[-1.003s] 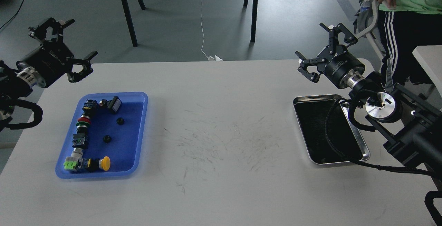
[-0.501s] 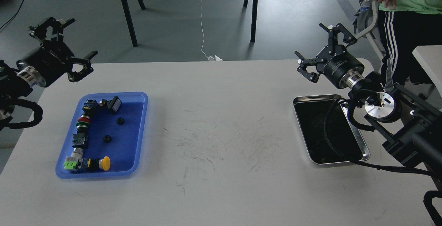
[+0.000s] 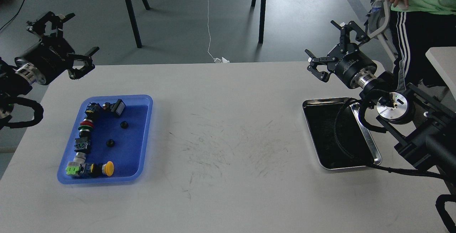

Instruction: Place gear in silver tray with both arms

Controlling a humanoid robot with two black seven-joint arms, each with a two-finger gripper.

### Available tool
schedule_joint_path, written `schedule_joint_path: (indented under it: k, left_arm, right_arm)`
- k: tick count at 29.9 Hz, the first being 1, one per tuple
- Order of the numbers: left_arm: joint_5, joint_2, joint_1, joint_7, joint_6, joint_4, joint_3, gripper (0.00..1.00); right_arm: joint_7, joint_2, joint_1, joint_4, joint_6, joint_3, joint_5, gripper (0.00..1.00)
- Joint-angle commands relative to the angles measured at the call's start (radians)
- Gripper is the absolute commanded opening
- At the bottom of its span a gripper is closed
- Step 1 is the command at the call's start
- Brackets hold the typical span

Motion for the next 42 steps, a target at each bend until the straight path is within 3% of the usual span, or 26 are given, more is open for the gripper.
schedule_joint_path:
  k: [1, 27, 42]
  left_arm:
    - [0.001, 0.001, -0.001, 0.000, 0.000, 0.000, 0.000, 0.99]
    - [0.001, 0.004, -0.002, 0.000, 0.000, 0.009, -0.002, 0.99]
    - [-0.015, 0.029, -0.060, 0.014, 0.000, 0.044, -0.020, 0.99]
  right_arm:
    - [0.000, 0.000, 0.000, 0.000, 0.000, 0.001, 0.000, 0.99]
    - [0.003, -0.001, -0.002, 0.003, 0.001, 0.000, -0.002, 0.99]
    - [0.005, -0.004, -0.009, 0.003, 0.003, -0.002, -0.002, 0.99]
